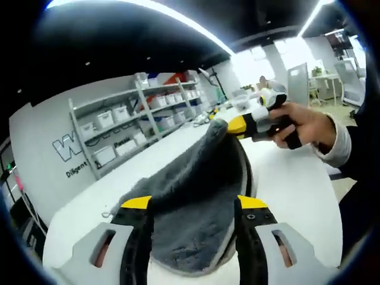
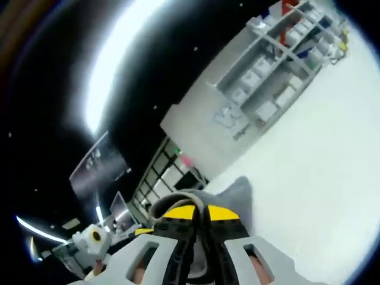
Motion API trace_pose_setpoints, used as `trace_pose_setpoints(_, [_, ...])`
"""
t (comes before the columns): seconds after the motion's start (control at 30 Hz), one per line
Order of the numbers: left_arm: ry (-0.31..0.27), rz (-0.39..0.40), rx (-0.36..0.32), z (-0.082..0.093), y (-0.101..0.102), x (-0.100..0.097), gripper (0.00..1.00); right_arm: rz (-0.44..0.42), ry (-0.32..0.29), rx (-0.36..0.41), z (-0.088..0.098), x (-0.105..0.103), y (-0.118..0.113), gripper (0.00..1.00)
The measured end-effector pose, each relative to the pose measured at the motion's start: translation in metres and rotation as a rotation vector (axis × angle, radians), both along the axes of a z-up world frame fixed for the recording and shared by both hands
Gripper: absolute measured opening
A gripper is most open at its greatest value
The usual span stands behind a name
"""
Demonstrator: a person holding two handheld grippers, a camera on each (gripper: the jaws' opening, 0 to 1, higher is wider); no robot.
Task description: Open the folded towel by lifting each exposed corner and separating the folded layers until the towel lies flat within the target outline without major curled edges
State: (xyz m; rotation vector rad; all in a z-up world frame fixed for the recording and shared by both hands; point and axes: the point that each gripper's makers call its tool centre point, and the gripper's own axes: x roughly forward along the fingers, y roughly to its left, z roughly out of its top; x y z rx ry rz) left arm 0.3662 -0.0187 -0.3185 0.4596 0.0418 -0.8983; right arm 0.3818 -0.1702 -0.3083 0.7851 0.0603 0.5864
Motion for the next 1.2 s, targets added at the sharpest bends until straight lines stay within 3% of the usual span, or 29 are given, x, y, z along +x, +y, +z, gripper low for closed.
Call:
trace_pose_setpoints(0.07, [-0.001, -0.022, 0.011, 0.003, -0.010, 0.001, 0.60, 0.019, -0.003, 0.007, 0.003, 0.001, 0.000, 0.00])
trace_pose_setpoints(0.2, [-0.081, -0.066, 0.045, 0.014, -0.030, 0.008, 0.65, 0.032, -0.013, 0.000, 0.007, 0.001, 0.000, 0.00])
trace_pose_setpoints(0.27, [-0.150, -0.079, 0.080, 0.015, -0.036, 0.017, 0.65, 0.065, -0.016, -0.004, 0.008, -0.003, 0.005, 0.00])
trace_pose_setpoints(0.37, [-0.152, -0.081, 0.072, 0.007, -0.043, 0.027, 0.63, 0.077, -0.021, -0.023, 0.007, -0.010, 0.013, 0.00])
trace_pose_setpoints(0.57, [-0.190, -0.112, 0.067, -0.004, -0.060, 0.042, 0.56, 0.091, -0.022, -0.020, 0.008, -0.011, 0.013, 0.00])
trace_pose_setpoints(0.67, [-0.183, -0.151, 0.077, -0.013, -0.070, 0.042, 0.51, 0.105, -0.024, -0.026, 0.007, -0.014, 0.015, 0.00])
trace_pose_setpoints(0.8, [-0.191, -0.155, 0.067, -0.022, -0.075, 0.051, 0.39, 0.106, -0.027, -0.047, 0.007, -0.013, 0.012, 0.00])
trace_pose_setpoints(0.93, [-0.209, -0.147, 0.068, -0.025, -0.078, 0.052, 0.34, 0.123, -0.020, -0.045, 0.005, -0.015, 0.015, 0.00])
trace_pose_setpoints(1.0, [-0.279, -0.143, 0.060, -0.017, -0.080, 0.051, 0.31, 0.126, -0.017, -0.044, 0.004, -0.015, 0.016, 0.00])
trace_pose_setpoints(1.1, [-0.264, -0.135, 0.008, -0.013, -0.082, 0.049, 0.26, 0.127, -0.022, -0.068, 0.002, -0.015, 0.018, 0.00])
trace_pose_setpoints(1.13, [-0.277, -0.132, 0.018, -0.011, -0.083, 0.049, 0.25, 0.130, -0.024, -0.082, 0.001, -0.016, 0.019, 0.00])
trace_pose_setpoints(1.2, [-0.366, -0.099, 0.079, -0.008, -0.079, 0.052, 0.21, 0.131, -0.026, -0.099, 0.000, -0.017, 0.020, 0.00])
